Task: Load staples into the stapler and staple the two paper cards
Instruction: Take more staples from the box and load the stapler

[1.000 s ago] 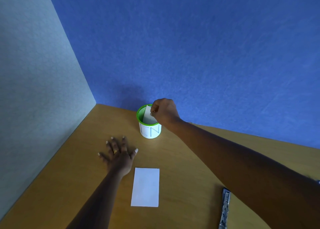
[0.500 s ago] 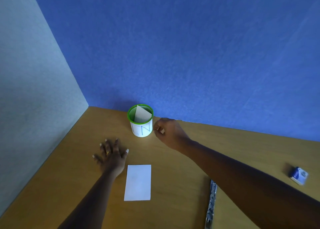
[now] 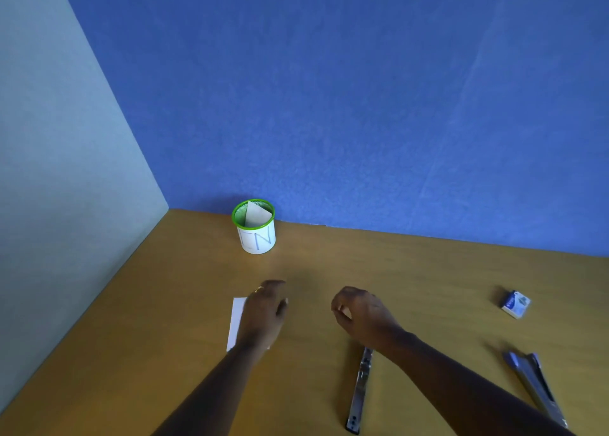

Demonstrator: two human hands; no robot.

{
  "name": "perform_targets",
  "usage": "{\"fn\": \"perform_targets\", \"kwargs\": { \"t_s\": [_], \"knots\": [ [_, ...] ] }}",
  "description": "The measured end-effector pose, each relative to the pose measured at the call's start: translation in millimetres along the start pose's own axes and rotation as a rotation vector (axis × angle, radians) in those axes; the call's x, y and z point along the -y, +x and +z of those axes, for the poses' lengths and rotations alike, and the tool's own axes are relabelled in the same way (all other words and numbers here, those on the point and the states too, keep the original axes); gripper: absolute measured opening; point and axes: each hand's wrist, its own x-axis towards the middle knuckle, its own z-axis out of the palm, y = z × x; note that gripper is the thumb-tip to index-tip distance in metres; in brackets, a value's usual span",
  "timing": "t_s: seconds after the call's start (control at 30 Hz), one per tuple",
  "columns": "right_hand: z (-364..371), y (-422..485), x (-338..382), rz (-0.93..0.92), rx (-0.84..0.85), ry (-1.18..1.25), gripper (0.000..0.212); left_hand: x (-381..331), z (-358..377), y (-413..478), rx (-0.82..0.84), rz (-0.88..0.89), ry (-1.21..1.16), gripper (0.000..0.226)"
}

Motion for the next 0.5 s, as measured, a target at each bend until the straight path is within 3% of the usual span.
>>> {"fn": "perform_targets", "kwargs": {
  "t_s": [0.17,0.5],
  "knots": [
    [-2,-40,-12,0.055,-0.063,0.032,0.016,-45,25,-32,0.141,0.022,-0.079,0.029],
    [-11,-119,-54,0.186,-0.113,0.077,0.014,-104,56,-76,0.191,0.007,-0.158,0.022]
  ]
}}
